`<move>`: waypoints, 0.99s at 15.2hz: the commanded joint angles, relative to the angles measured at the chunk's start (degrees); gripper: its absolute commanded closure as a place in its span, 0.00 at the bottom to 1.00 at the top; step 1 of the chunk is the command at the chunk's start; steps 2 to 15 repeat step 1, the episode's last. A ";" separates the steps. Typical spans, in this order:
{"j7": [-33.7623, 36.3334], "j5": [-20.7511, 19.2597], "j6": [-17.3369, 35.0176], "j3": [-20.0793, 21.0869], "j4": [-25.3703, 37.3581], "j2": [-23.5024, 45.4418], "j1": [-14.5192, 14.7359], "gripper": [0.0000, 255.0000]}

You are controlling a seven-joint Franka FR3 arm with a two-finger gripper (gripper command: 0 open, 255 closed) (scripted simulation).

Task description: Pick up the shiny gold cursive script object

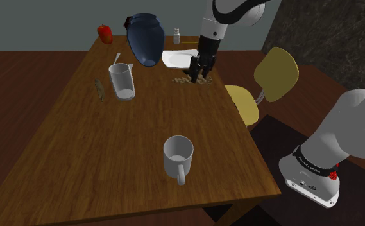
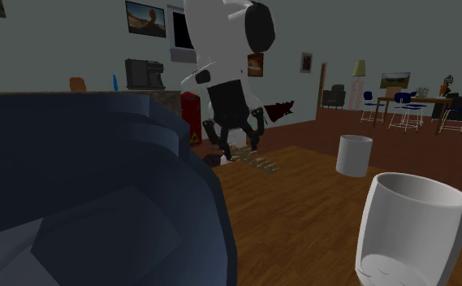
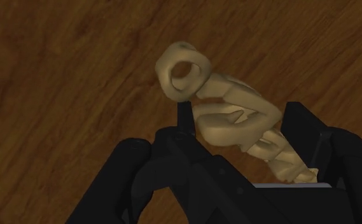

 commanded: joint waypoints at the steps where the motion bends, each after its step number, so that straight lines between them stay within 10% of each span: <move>1: 0.17 -0.07 -0.44 0.01 0.29 -0.15 0.00 1.00; 15: 0.17 -0.07 -0.44 0.01 0.29 -0.15 0.00 1.00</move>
